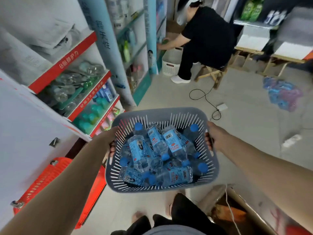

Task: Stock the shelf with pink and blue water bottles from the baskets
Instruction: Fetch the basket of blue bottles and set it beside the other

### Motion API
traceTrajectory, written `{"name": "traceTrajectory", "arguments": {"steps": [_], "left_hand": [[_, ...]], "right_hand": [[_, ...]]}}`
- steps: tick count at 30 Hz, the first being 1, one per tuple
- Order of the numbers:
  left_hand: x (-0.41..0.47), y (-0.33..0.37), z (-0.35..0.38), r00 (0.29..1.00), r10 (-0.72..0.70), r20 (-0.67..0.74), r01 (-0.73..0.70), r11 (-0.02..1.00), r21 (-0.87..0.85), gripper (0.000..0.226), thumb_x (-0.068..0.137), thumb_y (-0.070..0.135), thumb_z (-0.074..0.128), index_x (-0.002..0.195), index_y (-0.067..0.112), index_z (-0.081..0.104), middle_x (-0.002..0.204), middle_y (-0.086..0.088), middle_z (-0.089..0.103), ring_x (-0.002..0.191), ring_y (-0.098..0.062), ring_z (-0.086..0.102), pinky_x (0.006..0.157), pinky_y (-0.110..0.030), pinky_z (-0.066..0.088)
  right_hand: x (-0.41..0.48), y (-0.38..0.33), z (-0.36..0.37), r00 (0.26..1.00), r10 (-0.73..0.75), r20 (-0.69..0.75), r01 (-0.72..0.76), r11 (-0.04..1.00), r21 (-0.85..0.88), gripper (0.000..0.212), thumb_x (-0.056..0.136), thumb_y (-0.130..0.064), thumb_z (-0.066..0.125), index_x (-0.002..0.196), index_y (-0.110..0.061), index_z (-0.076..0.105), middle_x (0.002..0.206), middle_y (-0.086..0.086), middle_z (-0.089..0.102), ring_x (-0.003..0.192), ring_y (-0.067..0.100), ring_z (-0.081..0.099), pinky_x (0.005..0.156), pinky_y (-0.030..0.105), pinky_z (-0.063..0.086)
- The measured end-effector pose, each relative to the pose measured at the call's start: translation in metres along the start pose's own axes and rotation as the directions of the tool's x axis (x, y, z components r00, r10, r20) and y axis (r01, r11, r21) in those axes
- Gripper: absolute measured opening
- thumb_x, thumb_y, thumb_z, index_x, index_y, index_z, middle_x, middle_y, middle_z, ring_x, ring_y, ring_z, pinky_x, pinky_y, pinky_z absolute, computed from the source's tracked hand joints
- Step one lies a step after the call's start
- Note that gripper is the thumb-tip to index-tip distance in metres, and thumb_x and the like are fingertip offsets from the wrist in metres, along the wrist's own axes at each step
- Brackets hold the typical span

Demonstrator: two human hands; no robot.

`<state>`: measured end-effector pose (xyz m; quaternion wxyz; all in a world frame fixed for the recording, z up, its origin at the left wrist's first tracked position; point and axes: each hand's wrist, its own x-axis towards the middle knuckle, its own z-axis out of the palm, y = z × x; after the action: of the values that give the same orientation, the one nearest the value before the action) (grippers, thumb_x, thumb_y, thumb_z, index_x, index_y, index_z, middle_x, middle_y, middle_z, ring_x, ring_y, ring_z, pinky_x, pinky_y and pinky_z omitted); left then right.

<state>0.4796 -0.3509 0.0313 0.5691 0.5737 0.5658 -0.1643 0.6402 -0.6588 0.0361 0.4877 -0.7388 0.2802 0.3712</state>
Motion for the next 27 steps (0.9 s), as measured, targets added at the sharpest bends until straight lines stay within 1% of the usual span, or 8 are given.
{"name": "traceTrajectory", "arguments": {"steps": [2,5,9,15,19,23,25,27], "left_hand": [[0.006,0.029,0.038,0.999,0.028,0.036,-0.03,0.998,0.052,0.05,0.094,0.048,0.039,0.056,0.018,0.028,0.035,0.002,0.026,0.025,-0.01,0.022,0.046,-0.018,0.021],[0.007,0.071,0.095,0.996,0.06,0.07,-0.066,0.995,0.077,0.053,0.094,0.05,0.041,0.053,0.019,0.029,0.032,0.003,0.028,0.023,-0.011,0.024,0.042,-0.016,0.024],[0.008,0.129,0.166,0.981,0.093,0.173,-0.119,0.982,0.144,0.055,0.094,0.051,0.04,0.052,0.018,0.028,0.029,0.003,0.026,0.02,-0.013,0.023,0.037,-0.011,0.026],[0.019,0.214,0.265,0.969,0.089,0.232,-0.154,0.948,0.28,0.052,0.093,0.052,0.043,0.053,0.02,0.031,0.035,0.003,0.027,0.039,-0.013,0.021,0.048,-0.02,0.02],[0.028,0.273,0.331,0.947,0.103,0.304,-0.206,0.922,0.328,0.053,0.093,0.051,0.045,0.053,0.018,0.031,0.031,0.003,0.028,0.025,-0.012,0.022,0.04,-0.012,0.026],[0.029,0.331,0.397,0.942,0.083,0.324,-0.227,0.87,0.439,0.054,0.091,0.055,0.046,0.053,0.02,0.03,0.044,0.002,0.028,0.042,-0.014,0.019,0.048,-0.023,0.018],[0.026,0.357,0.431,0.944,0.097,0.316,-0.241,0.855,0.458,0.053,0.092,0.053,0.045,0.056,0.018,0.029,0.052,0.0,0.026,0.045,-0.015,0.018,0.05,-0.024,0.018],[0.024,0.38,0.465,0.947,0.1,0.305,-0.244,0.843,0.48,0.051,0.093,0.051,0.045,0.057,0.018,0.029,0.048,0.0,0.027,0.046,-0.015,0.019,0.051,-0.024,0.019]], "right_hand": [[0.015,-0.011,-0.037,1.0,0.008,-0.03,-0.006,0.999,0.051,0.048,0.093,-0.054,0.04,0.061,-0.019,0.039,0.055,0.0,0.038,0.047,0.013,0.029,0.048,0.021,0.026],[0.036,-0.027,-0.088,0.997,0.015,-0.075,-0.005,0.991,0.134,0.048,0.093,-0.056,0.04,0.062,-0.018,0.041,0.055,-0.001,0.038,0.046,0.013,0.029,0.046,0.021,0.025],[0.055,-0.044,-0.145,0.984,0.058,-0.166,-0.013,0.966,0.259,0.048,0.094,-0.053,0.039,0.062,-0.017,0.04,0.056,0.0,0.036,0.047,0.013,0.028,0.046,0.021,0.023],[0.087,-0.069,-0.21,0.949,0.149,-0.278,-0.009,0.894,0.448,0.044,0.096,-0.048,0.038,0.064,-0.017,0.038,0.059,0.0,0.034,0.048,0.011,0.026,0.045,0.022,0.021],[0.109,-0.09,-0.247,0.922,0.195,-0.336,0.021,0.838,0.545,0.044,0.097,-0.046,0.039,0.064,-0.016,0.038,0.059,0.0,0.033,0.049,0.01,0.025,0.046,0.021,0.02],[0.138,-0.105,-0.287,0.898,0.277,-0.342,0.003,0.774,0.633,0.044,0.096,-0.047,0.038,0.065,-0.017,0.038,0.057,0.0,0.032,0.047,0.012,0.024,0.047,0.021,0.02],[0.153,-0.115,-0.31,0.888,0.3,-0.347,0.006,0.749,0.662,0.043,0.096,-0.046,0.039,0.065,-0.017,0.039,0.057,-0.001,0.033,0.048,0.012,0.025,0.047,0.021,0.021],[0.169,-0.128,-0.333,0.88,0.325,-0.346,-0.002,0.732,0.682,0.042,0.096,-0.044,0.04,0.064,-0.017,0.038,0.056,-0.001,0.032,0.048,0.012,0.024,0.048,0.021,0.022]]}}
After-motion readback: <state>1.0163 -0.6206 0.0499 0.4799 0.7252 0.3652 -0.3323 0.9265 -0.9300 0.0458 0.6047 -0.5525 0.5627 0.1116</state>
